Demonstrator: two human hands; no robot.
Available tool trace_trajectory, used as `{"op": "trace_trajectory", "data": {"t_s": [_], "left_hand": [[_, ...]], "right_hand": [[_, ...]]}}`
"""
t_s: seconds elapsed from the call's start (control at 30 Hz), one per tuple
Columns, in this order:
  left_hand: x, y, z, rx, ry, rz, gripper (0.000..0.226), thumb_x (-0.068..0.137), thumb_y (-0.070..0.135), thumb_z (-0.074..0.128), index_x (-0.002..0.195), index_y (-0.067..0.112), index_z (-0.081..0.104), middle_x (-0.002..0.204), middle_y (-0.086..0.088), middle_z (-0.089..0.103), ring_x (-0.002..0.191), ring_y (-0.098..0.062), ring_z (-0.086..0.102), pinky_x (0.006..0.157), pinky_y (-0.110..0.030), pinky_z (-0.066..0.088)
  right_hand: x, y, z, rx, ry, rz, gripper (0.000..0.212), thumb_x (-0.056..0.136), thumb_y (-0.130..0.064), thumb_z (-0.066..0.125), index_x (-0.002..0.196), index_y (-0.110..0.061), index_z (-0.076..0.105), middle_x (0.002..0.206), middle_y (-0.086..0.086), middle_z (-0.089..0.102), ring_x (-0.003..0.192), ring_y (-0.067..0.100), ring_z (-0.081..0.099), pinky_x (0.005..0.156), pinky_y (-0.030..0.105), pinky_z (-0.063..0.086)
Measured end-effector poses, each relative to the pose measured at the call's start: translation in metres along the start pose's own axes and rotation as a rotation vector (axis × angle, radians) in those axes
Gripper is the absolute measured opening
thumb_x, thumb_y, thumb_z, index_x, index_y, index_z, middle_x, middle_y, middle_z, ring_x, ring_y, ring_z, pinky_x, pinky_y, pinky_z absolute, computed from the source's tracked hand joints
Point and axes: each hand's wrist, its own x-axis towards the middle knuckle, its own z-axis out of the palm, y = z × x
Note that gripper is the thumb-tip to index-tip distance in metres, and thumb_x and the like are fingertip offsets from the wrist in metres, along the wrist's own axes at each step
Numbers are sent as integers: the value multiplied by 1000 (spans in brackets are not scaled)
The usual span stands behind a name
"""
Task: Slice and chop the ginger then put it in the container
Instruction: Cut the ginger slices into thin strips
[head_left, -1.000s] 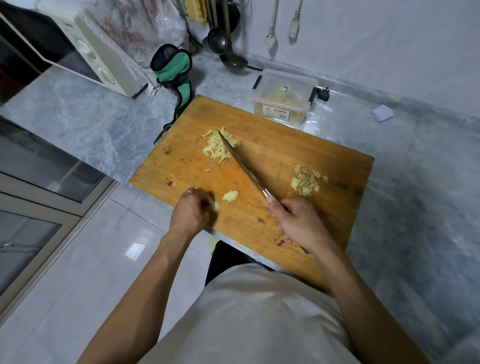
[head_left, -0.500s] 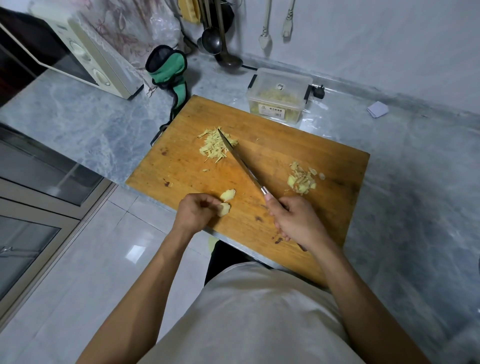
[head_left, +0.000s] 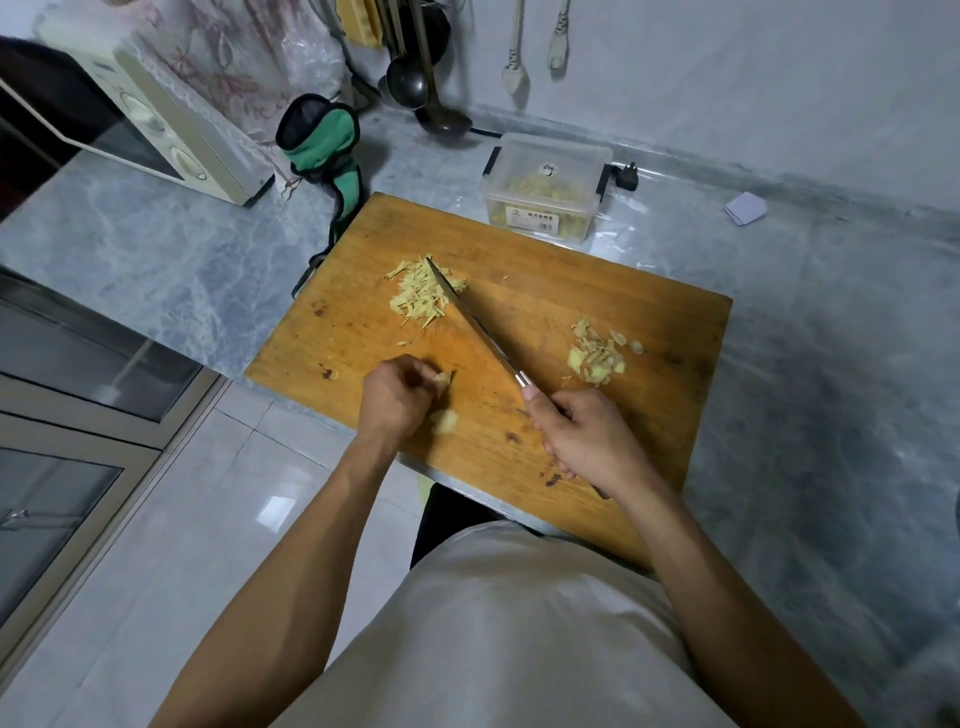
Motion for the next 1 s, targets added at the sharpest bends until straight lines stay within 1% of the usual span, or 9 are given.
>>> {"op": "trace_trajectory", "data": {"t_s": [0.1,0.2,0.37,0.6,0.7,0.77,0.83,0.93,1.0], "left_hand": [[-10,-6,-12,-104,-58,-62,15,80,5,80,76,16,70,77,7,67,71,-4,58,64,-4,40],[-16,-12,-13,-35,-168,-30,18,78,5,81,75,20,72,77,8,69,73,-3,60,77,-14,43],[-18,-15,-7,358,-166,186,28,85,11,72,112,16,73,112,-4,65,101,-20,63,89,-17,40],[-18,-7,-2,484,-225,150,16,87,28,72,96,19,63,99,-6,63,90,-25,59,70,-25,42],[-18,-4,1,108,-106,-19,19,83,18,77,94,15,62,87,2,63,82,-17,60,72,-22,45],[-19,-2,1,-350,-3,-254,24,78,5,81,86,12,59,87,-2,68,85,-19,66,82,-32,56],[-19,-7,6,-595,80,-377,29,74,5,84,84,12,57,99,-12,71,91,-26,71,85,-42,59],[-28,-16,8,-190,126,-284,33,77,34,84,94,14,64,98,-2,70,90,-22,68,85,-39,57],[-33,-23,7,-41,178,-202,34,82,35,79,105,11,70,99,-3,71,94,-22,66,88,-35,54]], "right_hand": [[1,0,-2,-2,2,10,72,95,-65,49,81,5,60,63,10,56,53,19,50,53,51,50],[2,0,-3,3,10,23,74,94,-67,48,82,5,61,63,10,56,52,19,50,53,51,50],[2,0,-1,-2,-14,23,79,91,-71,47,82,7,59,62,12,56,50,20,50,51,50,49],[0,-2,1,-27,-31,19,72,95,-65,49,78,5,58,61,8,55,50,18,49,51,43,47],[-2,-4,-1,-26,-50,12,69,95,-63,50,76,3,56,61,7,54,51,17,49,52,38,44],[-3,-7,-5,-45,-70,-6,63,96,-60,51,72,-2,55,59,4,54,50,17,49,52,37,43],[-2,-10,-7,-67,-87,-24,61,97,-58,51,70,-4,55,57,3,54,49,15,49,51,37,43],[-3,-11,-8,-107,-114,-28,54,98,-56,52,67,-11,55,58,1,54,47,12,48,49,32,41],[-3,-11,-8,-139,-130,-30,54,99,-56,51,66,-13,53,59,4,53,47,12,47,49,31,40]]}}
